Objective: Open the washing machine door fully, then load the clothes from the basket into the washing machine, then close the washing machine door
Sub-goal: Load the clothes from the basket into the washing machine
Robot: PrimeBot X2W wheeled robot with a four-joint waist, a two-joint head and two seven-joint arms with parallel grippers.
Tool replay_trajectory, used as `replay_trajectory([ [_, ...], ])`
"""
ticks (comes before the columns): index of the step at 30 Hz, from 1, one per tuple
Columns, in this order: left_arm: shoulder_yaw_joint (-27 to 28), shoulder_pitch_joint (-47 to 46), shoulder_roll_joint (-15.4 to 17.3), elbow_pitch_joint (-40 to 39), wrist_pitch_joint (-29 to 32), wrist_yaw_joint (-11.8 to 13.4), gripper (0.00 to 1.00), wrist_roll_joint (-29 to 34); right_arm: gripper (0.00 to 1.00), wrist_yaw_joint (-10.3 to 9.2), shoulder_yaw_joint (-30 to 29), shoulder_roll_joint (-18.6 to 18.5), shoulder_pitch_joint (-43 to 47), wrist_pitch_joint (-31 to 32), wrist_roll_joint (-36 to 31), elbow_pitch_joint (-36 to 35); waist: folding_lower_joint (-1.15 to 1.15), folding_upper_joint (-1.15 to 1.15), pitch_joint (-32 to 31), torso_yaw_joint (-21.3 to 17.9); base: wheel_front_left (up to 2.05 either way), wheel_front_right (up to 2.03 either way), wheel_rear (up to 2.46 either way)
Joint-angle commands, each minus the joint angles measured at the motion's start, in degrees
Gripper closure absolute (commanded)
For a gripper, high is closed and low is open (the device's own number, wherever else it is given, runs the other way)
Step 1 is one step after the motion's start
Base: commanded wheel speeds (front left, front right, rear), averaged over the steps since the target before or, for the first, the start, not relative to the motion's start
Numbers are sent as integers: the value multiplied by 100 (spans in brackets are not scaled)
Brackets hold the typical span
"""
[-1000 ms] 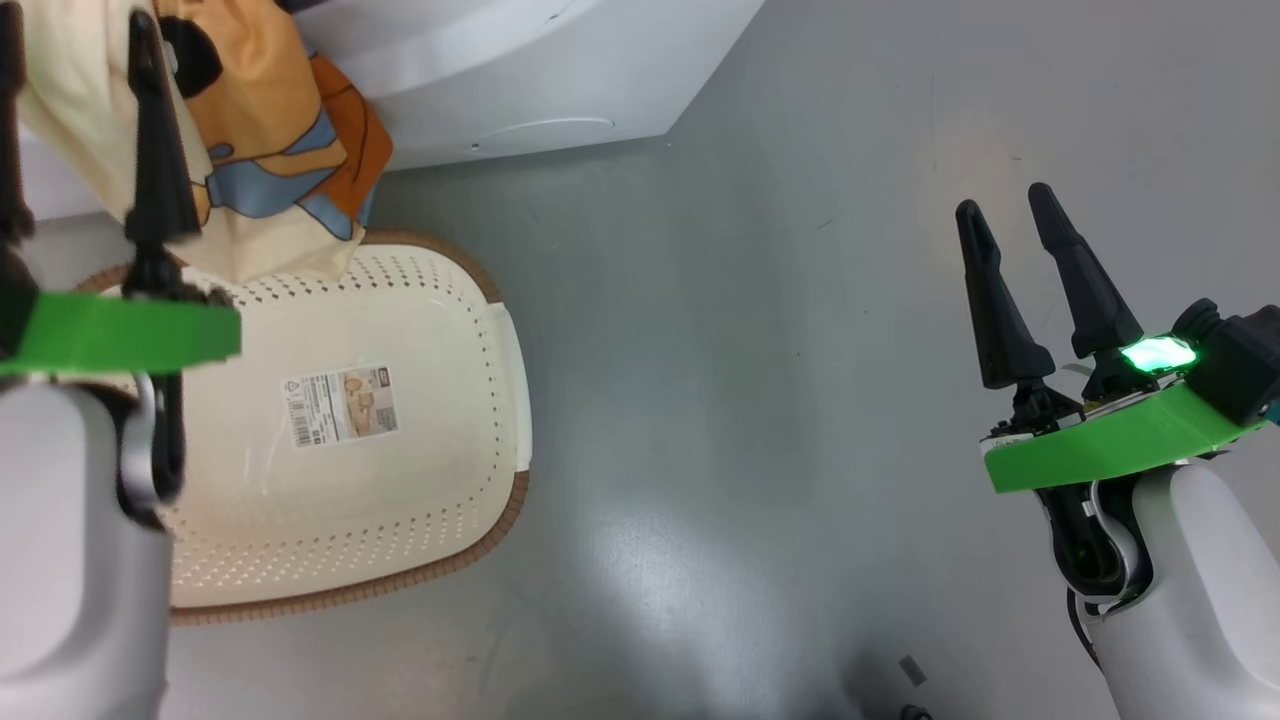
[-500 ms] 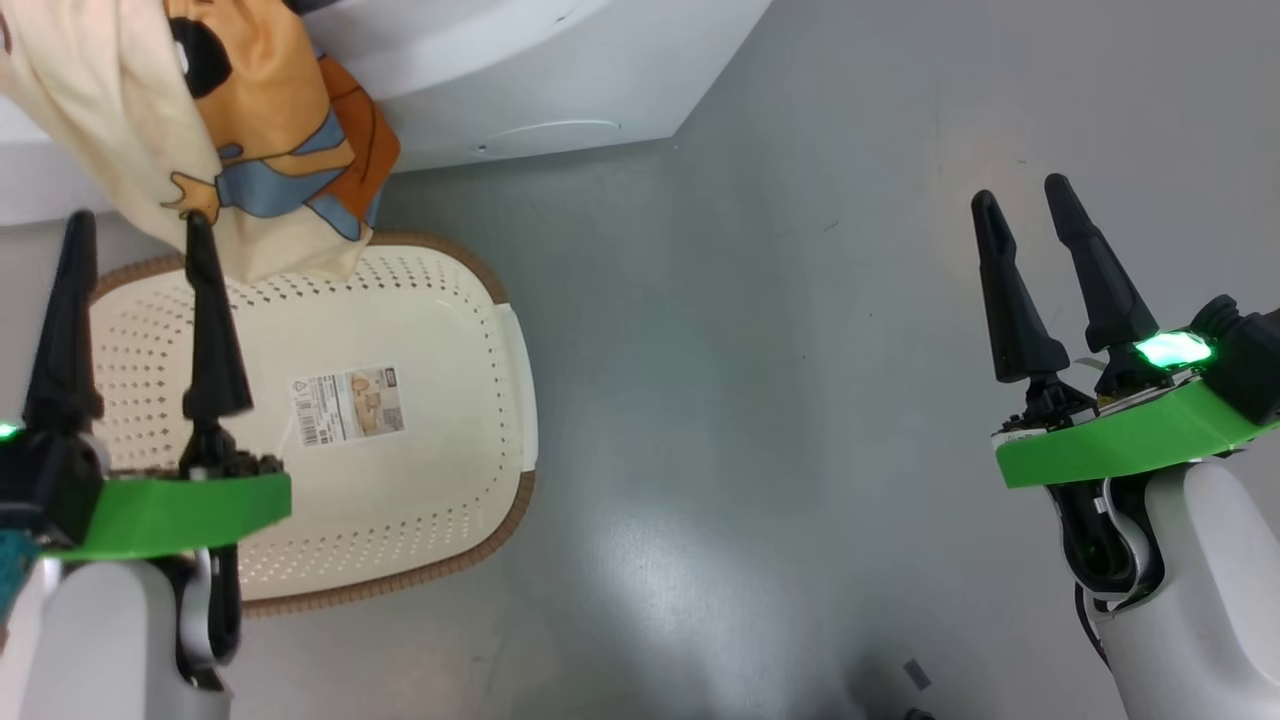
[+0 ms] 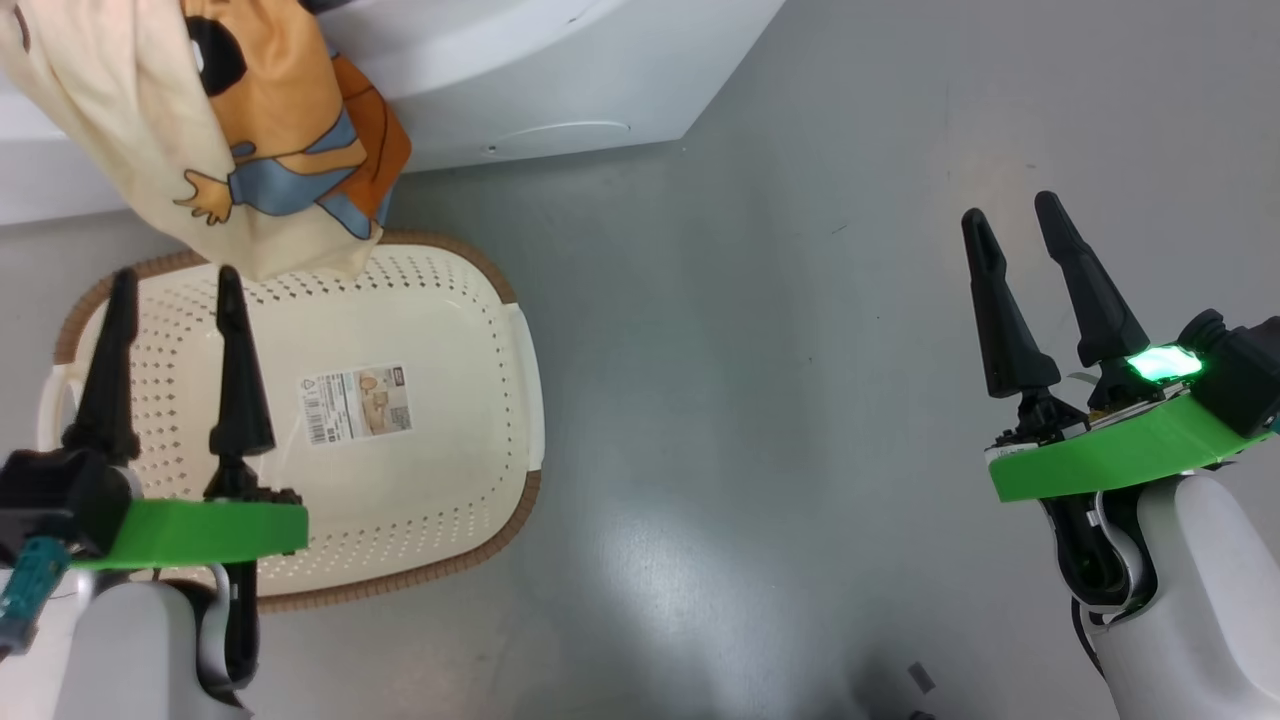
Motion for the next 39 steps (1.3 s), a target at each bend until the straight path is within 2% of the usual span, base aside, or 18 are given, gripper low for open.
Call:
replay_trajectory([
  [1, 188, -6, 69, -21, -22, -41, 0, 63, 0, 9, 83, -39, 170, -26, -33, -125, 0, 0, 7, -8, 0, 0, 0],
  [6, 210, -376, 162, 820, -22, -176, 0, -20, 0, 9, 106, -9, 144, -26, -17, -115, 0, 0, 63, -61, 0, 0, 0],
  [8, 240, -723, 275, 1355, -22, -225, 0, -49, 0, 9, 124, 10, 115, -26, -3, -107, 0, 0, 111, -109, 0, 0, 0],
  [14, 263, -1490, 467, 2319, -22, -294, 0, -78, 0, 9, 125, 43, 71, -26, 24, -98, 0, 0, 213, -223, 0, 0, 0],
  [28, 99, -2898, 596, 3673, -22, -387, 0, -52, 0, 9, 135, 120, -1, -26, 54, -57, 0, 0, 368, -380, 0, 0, 0],
  [39, -148, -3702, 545, 4489, -22, -423, 0, -79, 0, 9, 165, 149, -36, -26, 56, -24, 0, 0, 375, -396, 0, 0, 0],
])
